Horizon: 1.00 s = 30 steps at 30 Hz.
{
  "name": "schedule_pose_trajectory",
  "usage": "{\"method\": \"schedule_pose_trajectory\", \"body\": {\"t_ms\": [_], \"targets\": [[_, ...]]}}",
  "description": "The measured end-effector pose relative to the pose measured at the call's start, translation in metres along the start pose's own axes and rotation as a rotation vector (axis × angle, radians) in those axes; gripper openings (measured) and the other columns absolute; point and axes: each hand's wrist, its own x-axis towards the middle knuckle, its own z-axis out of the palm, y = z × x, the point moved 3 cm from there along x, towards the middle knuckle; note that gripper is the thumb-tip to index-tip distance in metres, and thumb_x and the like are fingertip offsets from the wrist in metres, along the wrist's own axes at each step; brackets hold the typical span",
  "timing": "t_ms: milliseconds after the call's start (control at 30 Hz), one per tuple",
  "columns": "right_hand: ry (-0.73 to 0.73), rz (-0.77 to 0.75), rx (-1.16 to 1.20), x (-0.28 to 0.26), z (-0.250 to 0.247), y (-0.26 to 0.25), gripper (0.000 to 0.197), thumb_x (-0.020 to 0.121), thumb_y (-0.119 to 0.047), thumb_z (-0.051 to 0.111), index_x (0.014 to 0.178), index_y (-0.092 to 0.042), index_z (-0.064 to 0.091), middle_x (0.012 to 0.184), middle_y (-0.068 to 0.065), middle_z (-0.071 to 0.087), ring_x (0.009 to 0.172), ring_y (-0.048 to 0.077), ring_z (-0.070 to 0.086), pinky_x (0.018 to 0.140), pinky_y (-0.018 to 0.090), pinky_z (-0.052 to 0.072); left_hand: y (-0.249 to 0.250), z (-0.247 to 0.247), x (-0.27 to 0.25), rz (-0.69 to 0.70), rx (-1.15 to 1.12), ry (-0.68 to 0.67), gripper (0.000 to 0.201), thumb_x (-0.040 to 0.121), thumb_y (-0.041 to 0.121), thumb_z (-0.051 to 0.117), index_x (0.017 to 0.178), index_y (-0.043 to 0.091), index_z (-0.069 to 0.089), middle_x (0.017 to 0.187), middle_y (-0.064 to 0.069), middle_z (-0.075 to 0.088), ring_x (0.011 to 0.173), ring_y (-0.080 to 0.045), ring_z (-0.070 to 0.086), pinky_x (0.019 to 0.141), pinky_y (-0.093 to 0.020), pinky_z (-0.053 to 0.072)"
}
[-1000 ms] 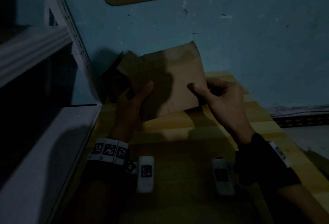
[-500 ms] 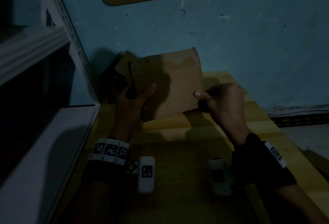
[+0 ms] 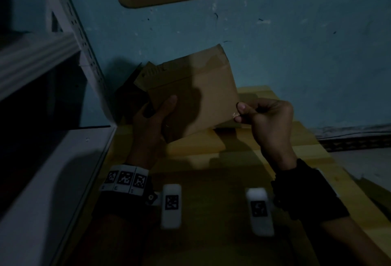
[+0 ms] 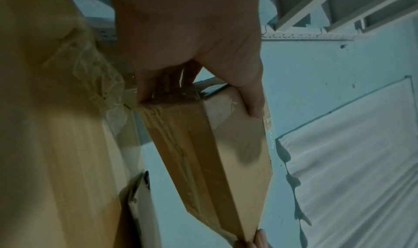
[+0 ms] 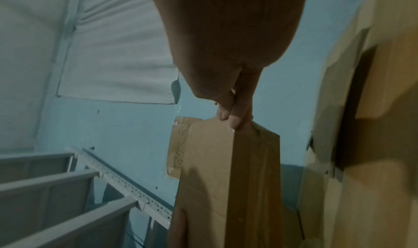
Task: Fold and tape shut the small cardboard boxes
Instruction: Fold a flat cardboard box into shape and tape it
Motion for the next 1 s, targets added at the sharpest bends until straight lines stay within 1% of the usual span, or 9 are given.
{"method": "schedule_pose_trajectory", "body": {"t_ms": [167, 300, 400, 533, 633, 700, 767, 900, 1000], "targets": [[-0.022, 0.075, 0.159, 0.0004, 0.0032, 0.0019, 0.006, 0.087, 0.013, 0.067, 0.083, 0.013, 0.071, 0.075, 0.018, 0.072, 0.066, 0.019, 0.072, 0.069, 0.029, 0.062, 0.0002, -0.0024, 0.0003, 0.005, 0.009, 0.017, 0.055, 0.070, 0.035, 0.077, 0.122, 0.019, 0.067, 0.111, 0.000, 0.074, 0.098, -0.016, 0.072, 0.072, -0.029, 0.060], [-0.080, 0.134, 0.199, 0.0020, 0.0055, 0.0039, 0.018, 0.085, 0.017, 0.055, 0.079, 0.005, 0.066, 0.072, 0.012, 0.064, 0.065, 0.016, 0.067, 0.068, 0.023, 0.057, 0.0010, -0.0030, 0.0014, 0.023, 0.032, 0.010, 0.046, 0.067, 0.037, 0.077, 0.111, 0.025, 0.069, 0.102, 0.006, 0.076, 0.093, -0.012, 0.073, 0.072, -0.029, 0.060], [-0.113, 0.149, 0.204, 0.0016, 0.0070, 0.0047, 0.010, 0.093, 0.006, 0.058, 0.091, 0.008, 0.067, 0.083, 0.020, 0.066, 0.070, 0.016, 0.068, 0.071, 0.022, 0.057, 0.0005, -0.0043, 0.0019, 0.030, 0.049, 0.017, 0.038, 0.065, 0.038, 0.076, 0.101, 0.031, 0.068, 0.094, 0.012, 0.076, 0.087, -0.006, 0.072, 0.070, -0.026, 0.060], [-0.132, 0.128, 0.194, 0.0015, 0.0086, 0.0018, 0.029, 0.100, -0.017, 0.064, 0.095, 0.011, 0.066, 0.101, 0.028, 0.070, 0.091, 0.034, 0.073, 0.075, 0.025, 0.059, 0.0000, -0.0058, 0.0020, 0.021, 0.030, 0.029, 0.057, 0.065, 0.043, 0.078, 0.118, 0.026, 0.068, 0.110, 0.005, 0.074, 0.099, -0.012, 0.071, 0.078, -0.033, 0.060], [-0.177, 0.128, 0.153, 0.0011, 0.0069, 0.0028, 0.062, 0.097, -0.043, 0.066, 0.099, 0.019, 0.061, 0.106, 0.036, 0.064, 0.098, 0.041, 0.070, 0.076, 0.028, 0.061, 0.0003, -0.0068, 0.0028, 0.014, 0.057, 0.018, 0.024, 0.076, 0.034, 0.076, 0.099, 0.030, 0.068, 0.092, 0.011, 0.076, 0.084, -0.005, 0.073, 0.065, -0.023, 0.059], [-0.152, 0.157, 0.098, 0.0013, 0.0045, 0.0042, 0.069, 0.090, -0.053, 0.072, 0.093, 0.015, 0.062, 0.098, 0.033, 0.066, 0.092, 0.040, 0.072, 0.077, 0.038, 0.064, 0.0003, -0.0059, 0.0026, 0.019, 0.055, 0.010, 0.014, 0.084, 0.023, 0.072, 0.095, 0.029, 0.067, 0.083, 0.013, 0.076, 0.077, -0.003, 0.072, 0.059, -0.019, 0.057], [-0.101, 0.164, -0.035, 0.0023, 0.0009, 0.0047, 0.058, 0.083, -0.056, 0.078, 0.079, 0.001, 0.065, 0.083, 0.017, 0.074, 0.080, 0.031, 0.075, 0.077, 0.047, 0.064, 0.0011, -0.0034, 0.0007, 0.021, 0.053, -0.002, 0.012, 0.087, 0.018, 0.070, 0.094, 0.027, 0.067, 0.077, 0.015, 0.075, 0.073, -0.002, 0.072, 0.058, -0.018, 0.056], [-0.241, 0.198, -0.127, -0.0009, 0.0026, 0.0031, 0.058, 0.093, -0.053, 0.068, 0.076, 0.002, 0.070, 0.064, 0.018, 0.070, 0.055, 0.025, 0.067, 0.059, 0.034, 0.058, 0.0010, -0.0032, 0.0012, 0.025, 0.061, -0.007, 0.017, 0.081, 0.023, 0.074, 0.096, 0.026, 0.068, 0.084, 0.012, 0.076, 0.083, -0.007, 0.073, 0.064, -0.022, 0.058], [-0.304, 0.210, -0.093, -0.0006, 0.0023, 0.0025, 0.049, 0.099, -0.039, 0.065, 0.071, 0.001, 0.068, 0.059, 0.017, 0.066, 0.047, 0.020, 0.061, 0.049, 0.025, 0.050, 0.0031, -0.0060, 0.0023, 0.035, 0.096, -0.003, 0.038, 0.065, 0.038, 0.078, 0.101, 0.029, 0.070, 0.100, 0.006, 0.076, 0.095, -0.015, 0.072, 0.077, -0.033, 0.060]]}}
